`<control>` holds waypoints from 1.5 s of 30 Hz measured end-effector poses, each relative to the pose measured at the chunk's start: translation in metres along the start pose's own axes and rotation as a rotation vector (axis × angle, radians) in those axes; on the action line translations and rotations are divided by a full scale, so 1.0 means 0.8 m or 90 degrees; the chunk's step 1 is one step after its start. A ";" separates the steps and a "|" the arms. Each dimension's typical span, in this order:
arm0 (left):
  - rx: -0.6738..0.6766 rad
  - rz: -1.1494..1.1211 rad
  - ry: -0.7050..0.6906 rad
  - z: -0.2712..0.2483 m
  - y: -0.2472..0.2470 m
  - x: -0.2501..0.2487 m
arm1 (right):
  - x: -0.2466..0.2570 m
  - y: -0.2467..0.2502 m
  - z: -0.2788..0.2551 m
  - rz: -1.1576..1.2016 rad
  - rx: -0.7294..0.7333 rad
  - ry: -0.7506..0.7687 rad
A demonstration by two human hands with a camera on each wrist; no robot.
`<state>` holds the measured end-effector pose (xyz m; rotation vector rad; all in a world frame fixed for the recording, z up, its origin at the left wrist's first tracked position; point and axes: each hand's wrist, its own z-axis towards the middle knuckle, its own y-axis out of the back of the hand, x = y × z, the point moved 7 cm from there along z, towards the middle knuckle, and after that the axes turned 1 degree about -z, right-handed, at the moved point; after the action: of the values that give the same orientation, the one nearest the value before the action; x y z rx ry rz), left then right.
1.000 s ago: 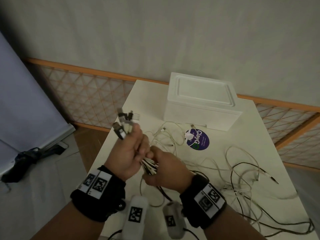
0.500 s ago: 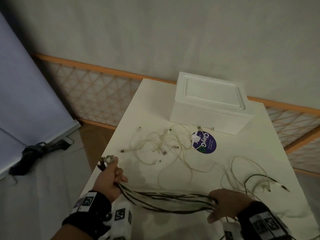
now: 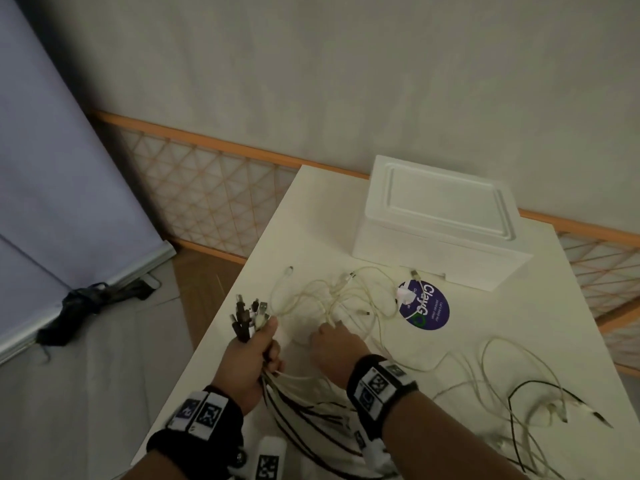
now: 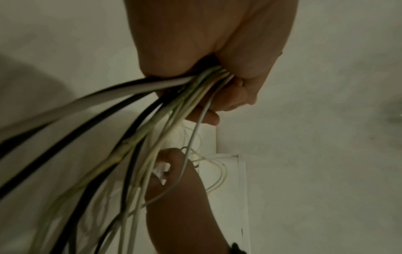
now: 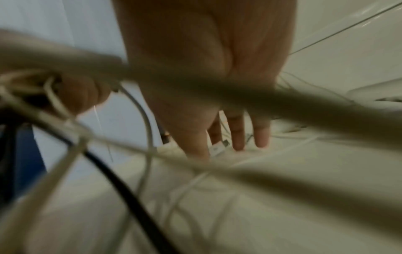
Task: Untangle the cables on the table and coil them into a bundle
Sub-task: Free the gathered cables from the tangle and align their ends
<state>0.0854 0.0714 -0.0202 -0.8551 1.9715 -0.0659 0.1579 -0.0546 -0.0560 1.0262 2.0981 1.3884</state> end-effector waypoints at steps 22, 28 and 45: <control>0.382 0.138 -0.302 -0.070 -0.163 -0.109 | -0.027 0.177 -0.128 0.699 -0.263 0.072; 0.269 0.110 -0.280 -0.062 -0.138 -0.117 | -0.029 0.162 -0.121 0.403 -0.259 0.048; 0.200 0.270 -0.219 -0.044 -0.135 -0.097 | -0.081 0.229 -0.169 0.582 -0.562 -0.011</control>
<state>0.1394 0.0256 0.0980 -0.2170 1.7177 0.0190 0.1702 -0.1437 0.1633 1.5735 0.7106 2.3459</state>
